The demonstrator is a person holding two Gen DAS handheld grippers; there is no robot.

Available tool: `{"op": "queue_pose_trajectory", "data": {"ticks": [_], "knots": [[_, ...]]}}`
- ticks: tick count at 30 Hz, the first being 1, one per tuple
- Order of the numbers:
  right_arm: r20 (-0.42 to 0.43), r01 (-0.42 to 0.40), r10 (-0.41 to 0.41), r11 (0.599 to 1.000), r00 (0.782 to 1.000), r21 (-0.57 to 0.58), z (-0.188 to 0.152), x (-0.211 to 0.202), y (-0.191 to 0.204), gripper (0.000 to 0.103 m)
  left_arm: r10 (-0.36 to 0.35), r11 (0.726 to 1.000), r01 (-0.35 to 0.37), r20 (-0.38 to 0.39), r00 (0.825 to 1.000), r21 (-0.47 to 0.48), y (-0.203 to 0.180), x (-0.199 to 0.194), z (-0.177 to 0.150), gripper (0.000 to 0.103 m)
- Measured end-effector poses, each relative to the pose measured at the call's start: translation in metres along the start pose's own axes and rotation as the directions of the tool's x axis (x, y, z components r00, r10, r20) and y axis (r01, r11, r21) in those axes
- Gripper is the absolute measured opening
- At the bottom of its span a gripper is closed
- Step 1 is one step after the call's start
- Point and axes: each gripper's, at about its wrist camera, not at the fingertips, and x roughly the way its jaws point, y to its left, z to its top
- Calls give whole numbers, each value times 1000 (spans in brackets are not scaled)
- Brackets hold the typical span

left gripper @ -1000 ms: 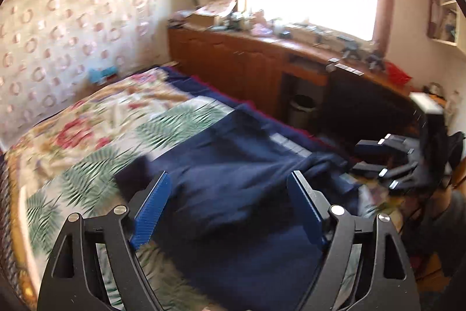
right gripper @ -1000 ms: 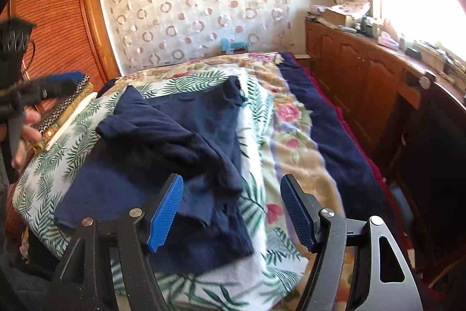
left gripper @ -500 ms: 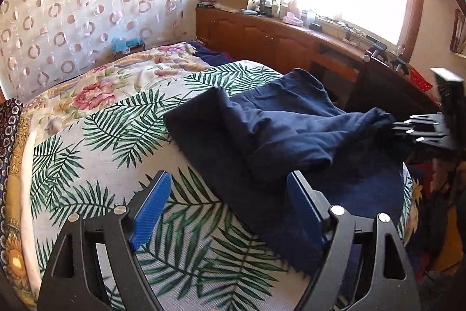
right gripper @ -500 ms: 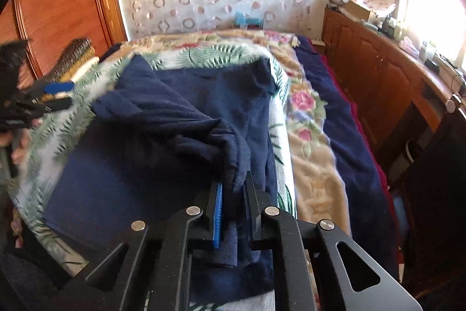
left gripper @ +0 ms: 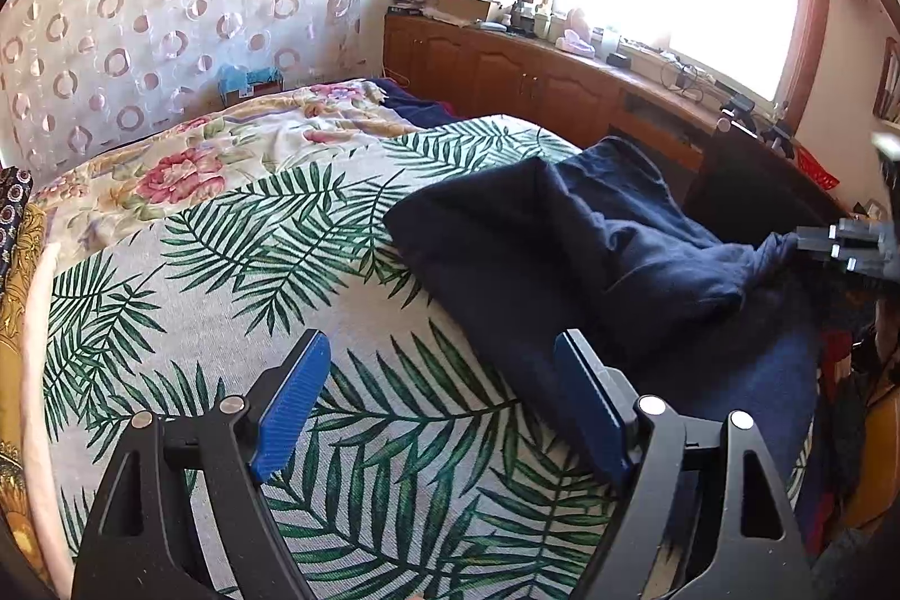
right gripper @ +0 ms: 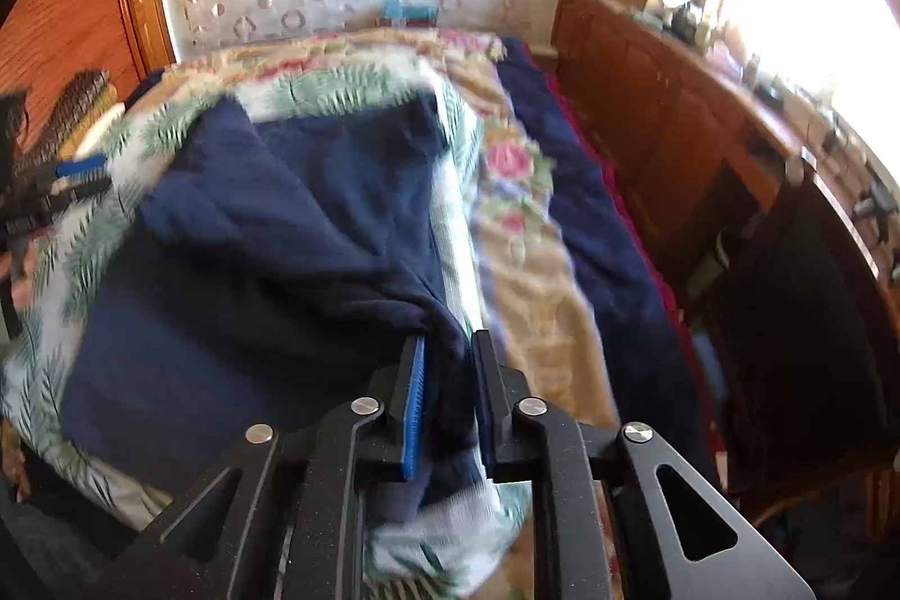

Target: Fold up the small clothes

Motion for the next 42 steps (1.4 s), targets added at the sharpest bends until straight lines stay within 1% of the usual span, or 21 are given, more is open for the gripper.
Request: {"op": "queue_pose_trajectory", "data": {"ticks": [1,2,4,6,12,14,16,18,19,20,23,26,28,29,31,33,34,36,38,40,42], "knots": [[20,8,-8,1000,1000,-2,8,-2,4,32,-1,1000,1,-2,1000,0,0,1,-1,83],[50,14,-13,1000,999,-6,18,-5,10,36,-3,1000,3,-2,1000,-2,0,0,-1,83],[99,-28,30,999,995,-26,30,-11,26,36,-8,1000,8,6,1000,-7,2,-2,-1,83],[112,-93,100,994,989,-63,45,-8,49,37,-11,1000,12,16,1000,-12,5,-5,-1,83],[9,-300,308,932,951,-203,67,32,134,37,-24,999,25,33,999,-24,9,-11,-1,83],[-41,-315,316,914,948,-256,71,50,156,37,-26,999,27,34,999,-33,12,-12,-1,83],[-86,-301,289,904,954,-304,72,64,170,37,-28,999,29,33,999,-41,14,-12,-1,83],[-108,-280,258,897,960,-342,75,77,170,37,-27,999,29,36,999,-44,15,-12,-1,83],[-117,-279,254,893,960,-354,78,80,171,34,-27,999,29,37,999,-45,15,-13,-1,83],[-117,-274,248,888,962,-370,80,82,170,3,-28,999,30,37,999,-45,15,-12,-1,83],[-71,-243,235,886,969,-395,96,73,159,2,-28,999,30,36,999,-43,15,-12,-1,83],[27,-159,180,922,983,-354,119,49,131,2,-28,999,29,36,999,-40,14,-12,0,83],[87,-73,105,947,991,-312,136,51,108,2,-28,999,30,36,999,-40,14,-11,0,83],[117,-5,39,960,992,-279,145,56,92,2,-29,999,30,36,999,-39,13,-11,0,83],[131,90,-64,976,989,-198,158,70,66,2,-28,999,29,32,999,-37,13,-10,0,83],[96,126,-113,981,989,-144,164,85,51,11,-24,999,25,27,999,-36,12,-8,0,83],[88,118,-108,985,990,-124,165,88,47,13,-22,999,23,24,999,-36,12,-7,0,83],[86,75,-67,992,994,-101,165,91,47,18,-21,999,21,18,1000,-35,11,-4,0,83],[70,15,-8,996,997,-88,160,93,52,33,-20,999,20,9,1000,-34,10,-1,0,83],[28,-67,70,995,997,-78,159,101,53,44,-17,999,17,0,1000,-30,8,2,0,83],[8,-110,111,990,994,-88,157,104,56,45,-11,1000,10,-14,1000,-23,5,5,-1,83]]}}
